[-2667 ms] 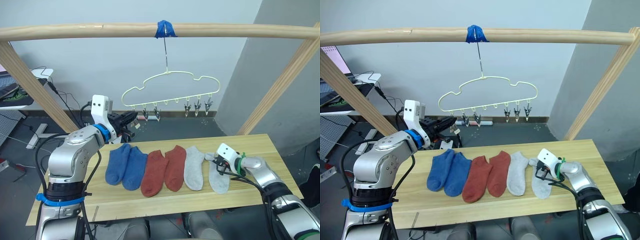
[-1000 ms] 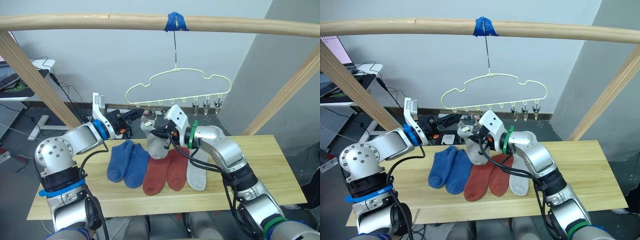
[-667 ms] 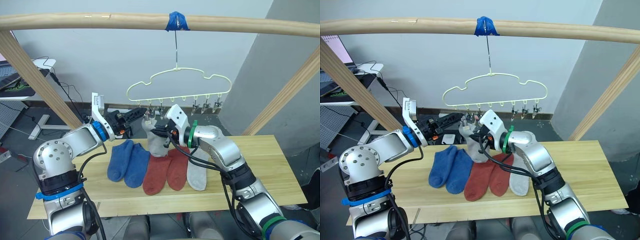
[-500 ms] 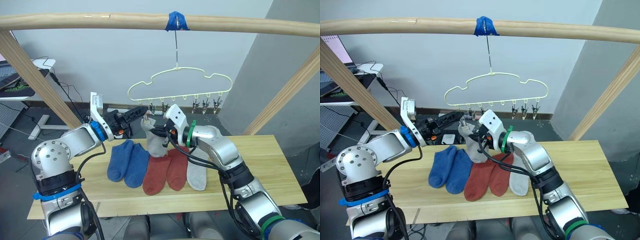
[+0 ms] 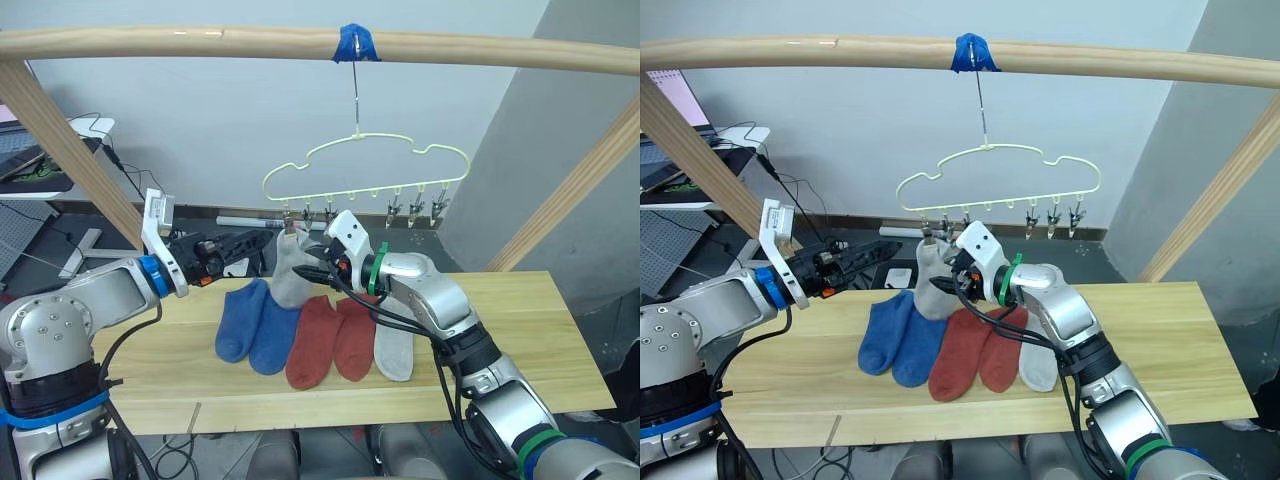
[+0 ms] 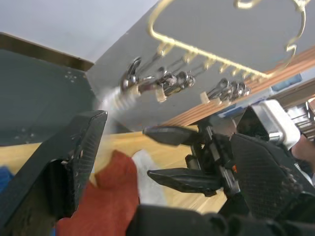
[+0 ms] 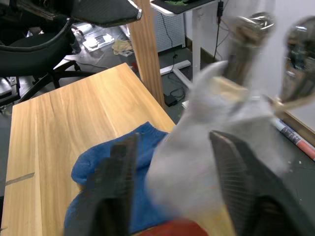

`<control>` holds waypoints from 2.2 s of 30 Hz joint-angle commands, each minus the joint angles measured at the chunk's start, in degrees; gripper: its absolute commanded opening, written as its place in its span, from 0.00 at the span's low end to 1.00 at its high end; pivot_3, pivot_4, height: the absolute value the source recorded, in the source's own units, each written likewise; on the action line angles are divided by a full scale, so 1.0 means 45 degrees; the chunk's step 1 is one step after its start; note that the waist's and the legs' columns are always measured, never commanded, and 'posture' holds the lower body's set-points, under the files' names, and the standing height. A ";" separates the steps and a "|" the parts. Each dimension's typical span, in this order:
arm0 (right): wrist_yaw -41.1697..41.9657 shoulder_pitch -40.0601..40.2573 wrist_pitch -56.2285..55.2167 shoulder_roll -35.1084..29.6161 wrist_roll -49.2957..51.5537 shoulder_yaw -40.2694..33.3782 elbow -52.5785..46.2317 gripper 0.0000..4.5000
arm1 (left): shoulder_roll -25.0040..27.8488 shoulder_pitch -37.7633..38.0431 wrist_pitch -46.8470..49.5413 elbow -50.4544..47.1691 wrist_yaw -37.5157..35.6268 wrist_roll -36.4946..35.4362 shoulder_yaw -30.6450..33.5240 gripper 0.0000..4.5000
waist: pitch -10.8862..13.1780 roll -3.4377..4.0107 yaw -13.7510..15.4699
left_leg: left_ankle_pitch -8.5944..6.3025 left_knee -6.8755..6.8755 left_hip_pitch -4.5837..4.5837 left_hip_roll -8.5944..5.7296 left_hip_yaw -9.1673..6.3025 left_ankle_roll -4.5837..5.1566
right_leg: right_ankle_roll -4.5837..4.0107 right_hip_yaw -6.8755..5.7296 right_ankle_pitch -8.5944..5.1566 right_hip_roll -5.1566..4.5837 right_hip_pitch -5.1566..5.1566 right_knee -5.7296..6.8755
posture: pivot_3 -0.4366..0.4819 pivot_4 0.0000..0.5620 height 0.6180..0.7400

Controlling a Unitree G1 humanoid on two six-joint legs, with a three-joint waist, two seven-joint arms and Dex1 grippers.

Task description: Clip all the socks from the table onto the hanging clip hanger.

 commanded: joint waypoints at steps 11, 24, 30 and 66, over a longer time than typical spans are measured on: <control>0.0276 0.2389 0.0816 -0.3133 0.0737 -0.1710 -0.4081 0.99 | -0.0213 0.1672 -0.4409 -0.1771 -0.1025 0.3930 -0.1783 1.00 | 0.0001 0.0001 0.0213 | 0.0003 0.0003 0.0003 -0.0002 0.0016 0.0004 | 0.0050 0.0018 -0.0043 -0.0002 -0.0001 -0.0003 | 0.42 0.26 1.00; -0.1335 0.3665 0.0745 -0.3025 0.1017 -0.2788 -0.5880 0.99 | -0.1922 0.2533 -0.8387 -0.1568 -0.0700 0.7270 -0.2860 1.00 | -0.0003 -0.0001 0.0139 | 0.0001 0.0135 -0.0013 0.0000 0.0023 0.0007 | 0.0069 0.0026 -0.0029 0.0006 0.0018 0.0033 | 0.36 0.21 1.00; -0.1488 0.4595 -0.1372 -0.2795 0.1192 -0.3387 -0.6212 1.00 | -0.2671 0.2422 -1.0767 -0.1291 -0.0892 0.8992 -0.3711 0.94 | -0.0015 -0.0010 0.0117 | 0.0002 0.0175 -0.0017 -0.0001 0.0030 0.0007 | 0.0082 0.0036 0.0001 0.0006 0.0026 0.0035 | 0.35 0.21 1.00; -0.0946 0.4086 -0.2102 -0.2830 0.2061 -0.3111 -0.6848 1.00 | -0.5990 -0.0569 -1.5729 0.4391 0.0660 1.2307 -0.5047 0.45 | -0.0021 -0.0007 -0.0494 | 0.0005 0.0199 -0.0006 -0.0005 0.0034 0.0012 | 0.0107 0.0055 0.0016 0.0015 0.0040 0.0064 | 0.31 0.24 1.00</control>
